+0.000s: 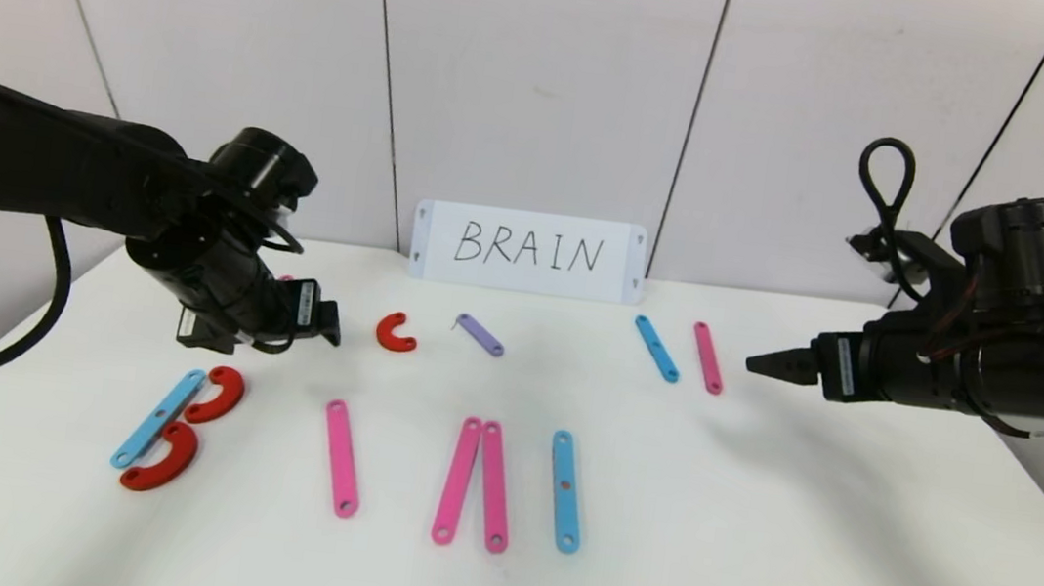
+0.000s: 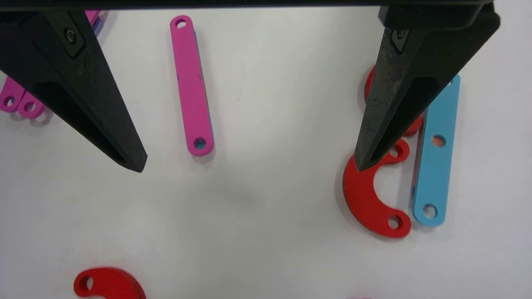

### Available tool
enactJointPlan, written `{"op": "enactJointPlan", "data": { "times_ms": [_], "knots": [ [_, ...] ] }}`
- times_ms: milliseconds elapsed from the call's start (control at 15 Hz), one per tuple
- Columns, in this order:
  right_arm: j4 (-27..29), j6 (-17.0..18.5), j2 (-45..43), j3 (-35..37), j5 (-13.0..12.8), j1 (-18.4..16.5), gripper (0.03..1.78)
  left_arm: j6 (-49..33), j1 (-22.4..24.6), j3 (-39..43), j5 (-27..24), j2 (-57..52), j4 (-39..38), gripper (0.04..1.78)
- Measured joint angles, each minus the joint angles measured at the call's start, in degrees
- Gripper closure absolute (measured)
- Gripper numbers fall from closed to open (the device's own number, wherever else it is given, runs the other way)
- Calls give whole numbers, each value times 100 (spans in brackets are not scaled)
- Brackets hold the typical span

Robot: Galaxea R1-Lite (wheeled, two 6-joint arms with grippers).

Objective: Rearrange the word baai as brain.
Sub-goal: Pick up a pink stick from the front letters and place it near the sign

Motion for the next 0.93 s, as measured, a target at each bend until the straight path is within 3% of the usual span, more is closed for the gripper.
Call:
{"op": "enactJointPlan", "data": {
  "times_ms": [400, 600, 933],
  "knots": [
    [-1, 5, 7, 0, -6, 0, 8, -818, -947, 1102, 627, -311, -562, 7],
    [0, 5, 13, 0, -6, 1, 8, -1023, -1161, 1474, 653, -300, -975, 7],
    [0, 5, 24, 7, -5, 0, 8, -1268, -1320, 1731, 688, -116, -1028, 7]
  ]
}}
